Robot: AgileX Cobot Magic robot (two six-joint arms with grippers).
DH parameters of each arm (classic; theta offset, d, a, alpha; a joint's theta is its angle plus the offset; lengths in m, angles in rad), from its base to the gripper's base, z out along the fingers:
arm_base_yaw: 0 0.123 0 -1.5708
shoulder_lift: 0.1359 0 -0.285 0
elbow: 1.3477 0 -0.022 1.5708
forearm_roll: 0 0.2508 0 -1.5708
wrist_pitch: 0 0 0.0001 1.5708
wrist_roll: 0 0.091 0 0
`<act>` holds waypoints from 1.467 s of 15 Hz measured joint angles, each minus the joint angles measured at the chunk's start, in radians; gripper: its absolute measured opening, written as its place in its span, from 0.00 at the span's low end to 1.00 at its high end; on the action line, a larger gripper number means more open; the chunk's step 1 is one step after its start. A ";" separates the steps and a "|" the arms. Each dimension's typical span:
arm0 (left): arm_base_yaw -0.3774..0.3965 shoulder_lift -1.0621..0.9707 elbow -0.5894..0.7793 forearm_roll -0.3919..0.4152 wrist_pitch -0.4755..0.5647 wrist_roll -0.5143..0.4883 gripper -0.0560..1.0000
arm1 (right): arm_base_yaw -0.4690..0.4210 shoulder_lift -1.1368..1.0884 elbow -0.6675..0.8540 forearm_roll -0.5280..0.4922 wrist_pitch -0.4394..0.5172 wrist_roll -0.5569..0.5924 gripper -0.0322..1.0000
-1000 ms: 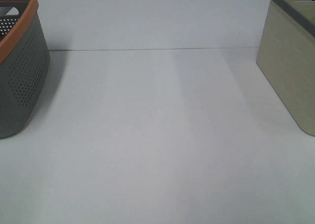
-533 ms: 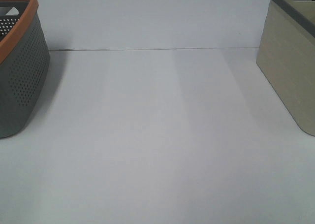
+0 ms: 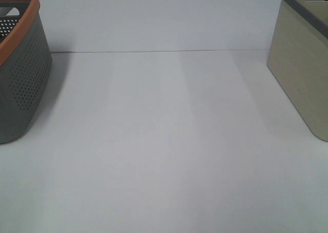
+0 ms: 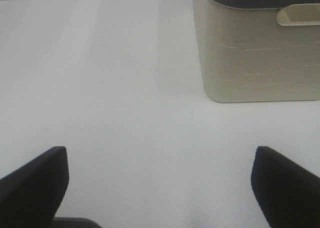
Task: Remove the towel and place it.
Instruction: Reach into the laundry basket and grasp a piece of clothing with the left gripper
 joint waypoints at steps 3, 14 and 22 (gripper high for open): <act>0.000 0.000 0.000 -0.004 0.000 0.000 0.99 | 0.000 0.000 0.000 0.000 0.000 0.000 0.96; 0.000 0.604 -0.434 -0.044 0.172 0.003 0.99 | 0.000 0.000 0.000 0.000 0.000 0.000 0.96; 0.000 1.153 -0.903 -0.055 0.173 0.135 0.98 | 0.000 0.000 0.000 0.000 0.000 0.000 0.96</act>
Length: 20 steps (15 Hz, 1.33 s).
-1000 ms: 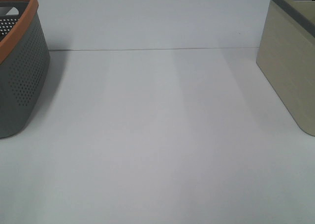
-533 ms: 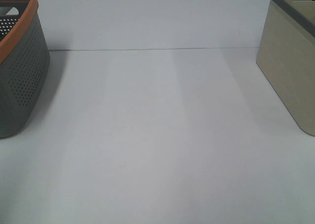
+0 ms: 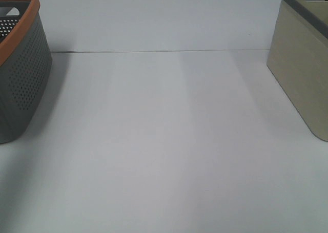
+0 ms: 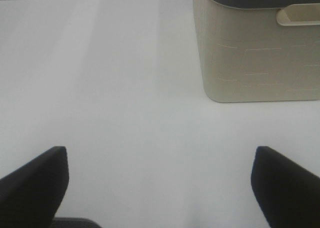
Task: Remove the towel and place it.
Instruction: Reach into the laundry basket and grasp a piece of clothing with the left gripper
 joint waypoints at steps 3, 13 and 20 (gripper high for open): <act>0.000 0.191 -0.199 -0.002 0.000 0.068 0.98 | 0.000 0.000 0.000 0.000 0.000 0.000 0.96; 0.095 0.612 -0.442 -0.005 -0.002 0.424 0.98 | 0.000 0.000 0.000 0.000 0.000 0.000 0.96; 0.174 0.793 -0.444 0.001 -0.004 0.703 0.98 | 0.000 0.000 0.000 0.000 0.000 0.000 0.96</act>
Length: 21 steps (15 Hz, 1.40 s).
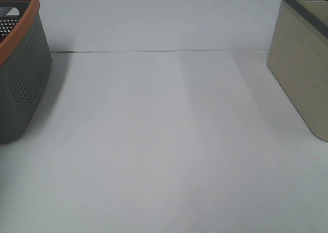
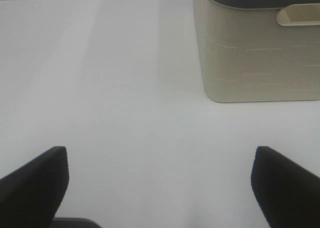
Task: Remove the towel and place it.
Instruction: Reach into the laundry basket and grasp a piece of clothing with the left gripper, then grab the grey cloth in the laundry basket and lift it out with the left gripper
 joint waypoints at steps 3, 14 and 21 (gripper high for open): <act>0.000 0.090 0.000 0.001 -0.001 0.033 0.98 | 0.000 0.000 0.000 0.000 0.000 0.000 0.96; 0.000 0.265 -0.001 0.016 -0.110 0.100 0.90 | 0.000 0.000 0.000 0.000 0.000 0.000 0.96; 0.000 0.269 -0.001 0.016 -0.114 0.099 0.31 | 0.000 0.000 0.000 0.000 0.000 0.000 0.96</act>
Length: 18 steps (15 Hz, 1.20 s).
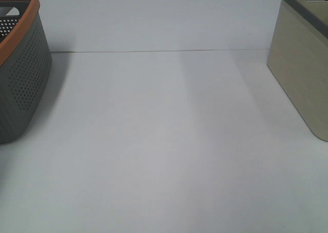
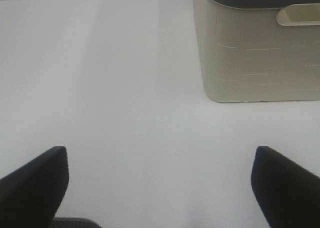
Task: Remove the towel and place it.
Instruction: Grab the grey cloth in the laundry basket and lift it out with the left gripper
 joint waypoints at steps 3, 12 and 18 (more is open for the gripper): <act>0.000 0.000 0.000 -0.007 -0.011 -0.039 0.29 | 0.000 0.000 0.000 0.000 0.000 0.000 0.96; 0.000 -0.009 0.000 -0.029 0.000 -0.042 0.05 | 0.000 0.000 0.000 0.000 0.000 0.000 0.96; 0.000 -0.203 -0.006 -0.018 0.105 -0.042 0.05 | 0.000 0.000 0.000 0.000 0.000 0.000 0.96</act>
